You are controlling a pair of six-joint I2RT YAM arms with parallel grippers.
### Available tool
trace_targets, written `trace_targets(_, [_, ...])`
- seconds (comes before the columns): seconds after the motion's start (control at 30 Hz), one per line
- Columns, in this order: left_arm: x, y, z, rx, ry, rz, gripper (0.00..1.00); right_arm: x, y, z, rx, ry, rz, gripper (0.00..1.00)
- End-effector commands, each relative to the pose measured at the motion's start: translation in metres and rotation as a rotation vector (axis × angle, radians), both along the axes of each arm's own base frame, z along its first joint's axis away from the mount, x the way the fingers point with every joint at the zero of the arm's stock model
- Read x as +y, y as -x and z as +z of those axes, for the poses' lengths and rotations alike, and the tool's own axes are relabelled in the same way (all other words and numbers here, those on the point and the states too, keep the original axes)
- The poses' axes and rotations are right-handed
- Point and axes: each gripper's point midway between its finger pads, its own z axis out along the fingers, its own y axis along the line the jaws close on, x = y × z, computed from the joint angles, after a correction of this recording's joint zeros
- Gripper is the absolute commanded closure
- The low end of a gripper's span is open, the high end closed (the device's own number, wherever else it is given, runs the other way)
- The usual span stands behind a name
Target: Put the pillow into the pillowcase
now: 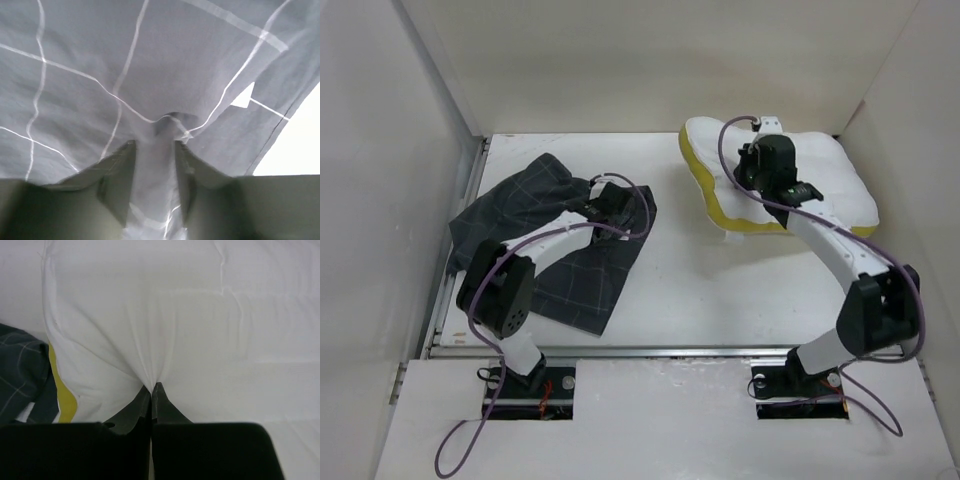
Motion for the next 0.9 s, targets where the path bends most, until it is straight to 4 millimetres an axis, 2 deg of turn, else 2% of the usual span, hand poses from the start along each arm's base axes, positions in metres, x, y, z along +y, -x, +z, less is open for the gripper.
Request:
trace_targets(0.0, [-0.006, -0.010, 0.043, -0.088, 0.061, -0.011, 0.65, 0.012, 0.017, 0.024, -0.079, -0.063, 0.056, 1.00])
trace_targets(0.03, [-0.006, -0.010, 0.043, -0.088, 0.061, -0.011, 0.56, 0.013, 0.022, 0.024, -0.073, -0.066, 0.067, 1.00])
trace_targets(0.07, [-0.006, -0.010, 0.043, -0.088, 0.061, -0.011, 0.56, 0.013, 0.031, 0.030, -0.079, -0.080, 0.072, 1.00])
trace_targets(0.13, [-0.005, -0.008, 0.031, -0.060, 0.043, -0.011, 0.56, 0.015, 0.044, 0.024, -0.054, -0.089, 0.107, 1.00])
trace_targets(0.17, [-0.004, -0.007, 0.026, -0.049, 0.036, -0.011, 0.56, 0.015, 0.052, 0.034, -0.077, -0.100, 0.119, 1.00])
trace_targets(0.23, [-0.011, -0.004, 0.016, -0.010, 0.035, -0.030, 0.55, 0.012, 0.068, 0.035, -0.079, -0.104, 0.128, 1.00])
trace_targets(0.27, [-0.013, -0.005, 0.016, -0.010, 0.042, -0.048, 0.54, 0.012, 0.070, 0.028, -0.058, -0.108, 0.123, 1.00])
trace_targets(0.33, [-0.028, -0.001, 0.010, -0.009, 0.048, -0.098, 0.52, 0.007, 0.082, 0.034, -0.067, -0.116, 0.111, 1.00])
trace_targets(0.37, [-0.027, 0.001, 0.006, -0.004, 0.040, -0.106, 0.50, 0.005, 0.088, 0.028, -0.045, -0.111, 0.110, 1.00])
trace_targets(0.4, [-0.031, 0.003, 0.006, -0.004, 0.040, -0.119, 0.50, 0.002, 0.093, 0.034, -0.056, -0.109, 0.101, 1.00])
trace_targets(0.47, [-0.027, 0.001, 0.007, -0.015, 0.021, -0.107, 0.52, -0.002, 0.098, 0.035, -0.059, -0.106, 0.091, 1.00])
trace_targets(0.53, [-0.019, 0.001, 0.000, -0.006, -0.022, -0.076, 0.57, -0.005, 0.107, 0.029, -0.040, -0.101, 0.090, 1.00])
trace_targets(0.57, [-0.013, 0.005, -0.002, 0.008, -0.050, -0.069, 0.61, -0.005, 0.108, 0.032, -0.049, -0.103, 0.091, 1.00])
trace_targets(0.6, [-0.011, 0.007, -0.007, 0.027, -0.058, -0.060, 0.69, -0.007, 0.110, 0.025, -0.028, -0.102, 0.076, 1.00])
trace_targets(0.63, [-0.008, 0.006, -0.009, 0.022, -0.073, -0.041, 0.70, -0.010, 0.113, 0.026, -0.028, -0.098, 0.068, 1.00])
trace_targets(0.8, [0.002, 0.020, -0.024, 0.087, -0.111, -0.005, 0.67, -0.013, 0.123, 0.020, -0.006, -0.092, 0.067, 1.00])
trace_targets(0.87, [0.004, 0.023, -0.027, 0.093, -0.111, 0.002, 0.64, -0.012, 0.127, 0.024, -0.017, -0.108, 0.073, 1.00])
